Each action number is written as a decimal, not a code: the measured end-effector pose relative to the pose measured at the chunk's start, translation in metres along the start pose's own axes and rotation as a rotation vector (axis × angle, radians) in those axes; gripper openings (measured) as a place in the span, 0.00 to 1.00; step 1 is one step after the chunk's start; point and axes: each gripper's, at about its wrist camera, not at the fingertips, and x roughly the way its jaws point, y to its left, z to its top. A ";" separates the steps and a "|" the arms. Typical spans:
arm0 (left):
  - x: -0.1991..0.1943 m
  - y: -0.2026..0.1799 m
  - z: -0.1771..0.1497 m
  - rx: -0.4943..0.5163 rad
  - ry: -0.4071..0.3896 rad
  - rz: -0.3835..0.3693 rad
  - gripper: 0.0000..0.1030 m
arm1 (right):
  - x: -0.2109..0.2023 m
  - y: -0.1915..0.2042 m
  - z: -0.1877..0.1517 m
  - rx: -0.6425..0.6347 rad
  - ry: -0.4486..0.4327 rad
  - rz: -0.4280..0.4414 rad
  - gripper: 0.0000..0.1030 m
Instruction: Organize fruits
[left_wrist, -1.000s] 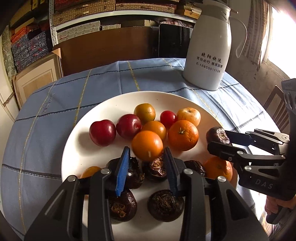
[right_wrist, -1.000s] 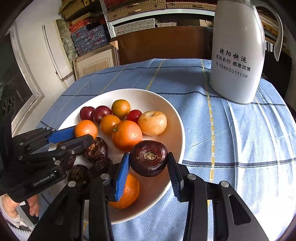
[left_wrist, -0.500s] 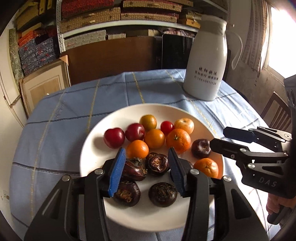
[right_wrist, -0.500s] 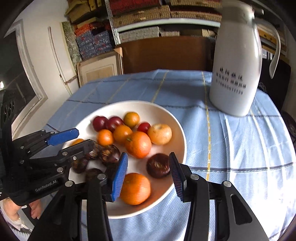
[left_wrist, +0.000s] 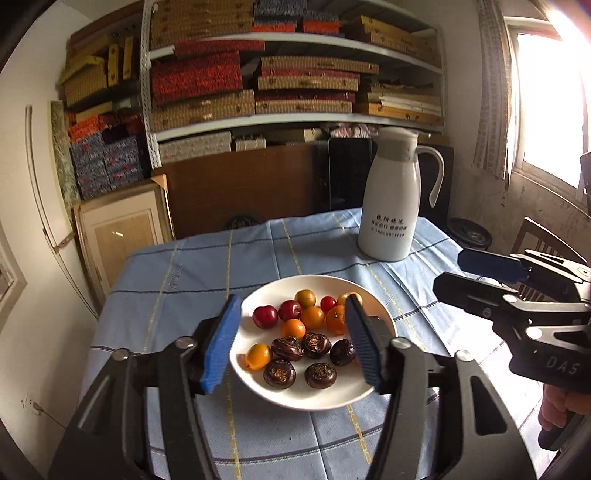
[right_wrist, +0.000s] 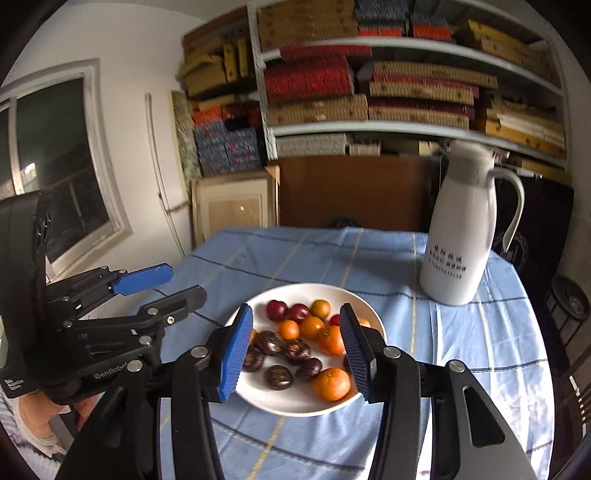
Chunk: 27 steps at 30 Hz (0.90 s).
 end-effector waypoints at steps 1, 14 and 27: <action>-0.009 -0.001 -0.002 0.003 -0.012 0.006 0.59 | -0.008 0.003 -0.001 -0.004 -0.010 0.004 0.51; -0.086 -0.009 -0.056 0.000 -0.073 0.074 0.71 | -0.078 0.033 -0.047 -0.053 -0.082 0.022 0.59; -0.042 -0.012 -0.147 -0.093 0.067 0.058 0.82 | -0.033 0.009 -0.137 0.055 0.073 -0.013 0.64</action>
